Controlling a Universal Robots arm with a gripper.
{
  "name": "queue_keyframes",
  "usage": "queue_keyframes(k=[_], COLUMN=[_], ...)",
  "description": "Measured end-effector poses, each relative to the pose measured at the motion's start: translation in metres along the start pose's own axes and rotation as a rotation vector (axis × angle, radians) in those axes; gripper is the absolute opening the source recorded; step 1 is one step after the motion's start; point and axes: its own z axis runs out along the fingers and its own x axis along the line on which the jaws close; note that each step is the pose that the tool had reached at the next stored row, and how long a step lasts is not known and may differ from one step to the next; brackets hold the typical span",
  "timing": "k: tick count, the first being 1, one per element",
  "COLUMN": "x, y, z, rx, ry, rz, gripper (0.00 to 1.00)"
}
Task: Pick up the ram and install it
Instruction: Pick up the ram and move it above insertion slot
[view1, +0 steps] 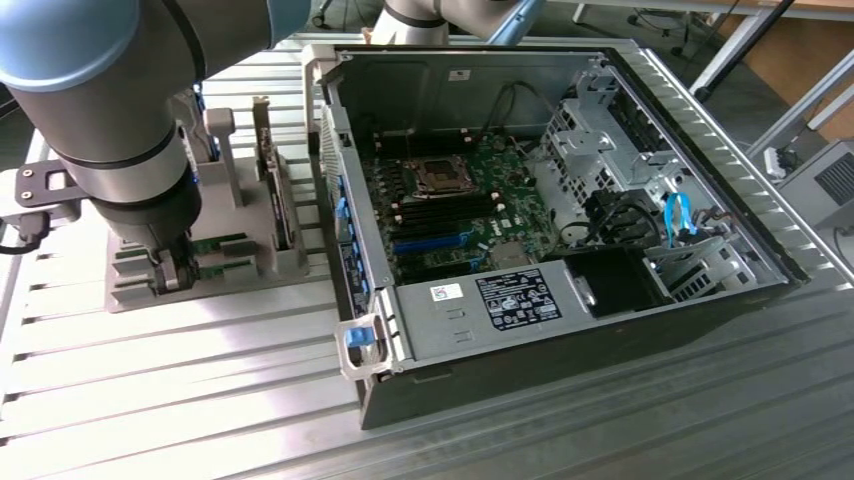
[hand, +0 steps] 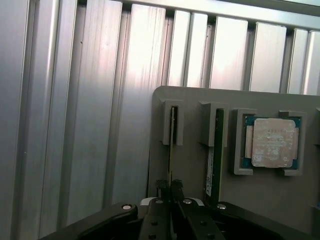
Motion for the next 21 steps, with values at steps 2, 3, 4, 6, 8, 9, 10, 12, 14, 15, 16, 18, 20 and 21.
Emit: queue_keyframes(k=[2,3,4,6,8,9,10,12,14,15,16,18,20,21], x=[0.000,0.000,0.000,0.000,-0.001,-0.001,-0.001,-0.001,-0.001,-0.001,-0.001,-0.002,-0.002,-0.002], y=[0.0000,0.0000,0.0000,0.0002,0.0002,0.0002,0.0003,0.0003,0.0003,0.0004,0.0004,0.0005,0.0006,0.0007], z=[0.0000,-0.0001,-0.0004,-0.0060,-0.0088,-0.0092,-0.0105,-0.0123,-0.0139,-0.0152,-0.0167,-0.0201,-0.0237,-0.0261], rx=[0.0000,0.0002,0.0002,-0.0001,0.0001,0.0001,-0.0001,0.0000,0.0001,0.0001,0.0001,0.0000,-0.0001,0.0000], ry=[-0.0002,-0.0002,-0.0002,0.0000,-0.0001,-0.0001,0.0000,-0.0001,-0.0001,-0.0001,-0.0001,-0.0001,-0.0001,-0.0001], rz=[0.000,0.000,0.000,0.000,0.000,0.000,0.000,0.000,0.000,0.000,0.000,0.000,0.000,0.000], gripper=[0.12,0.12,0.12,0.12,0.12,0.12,0.12,0.12,0.12,0.12,0.12,0.12,0.12,0.12])
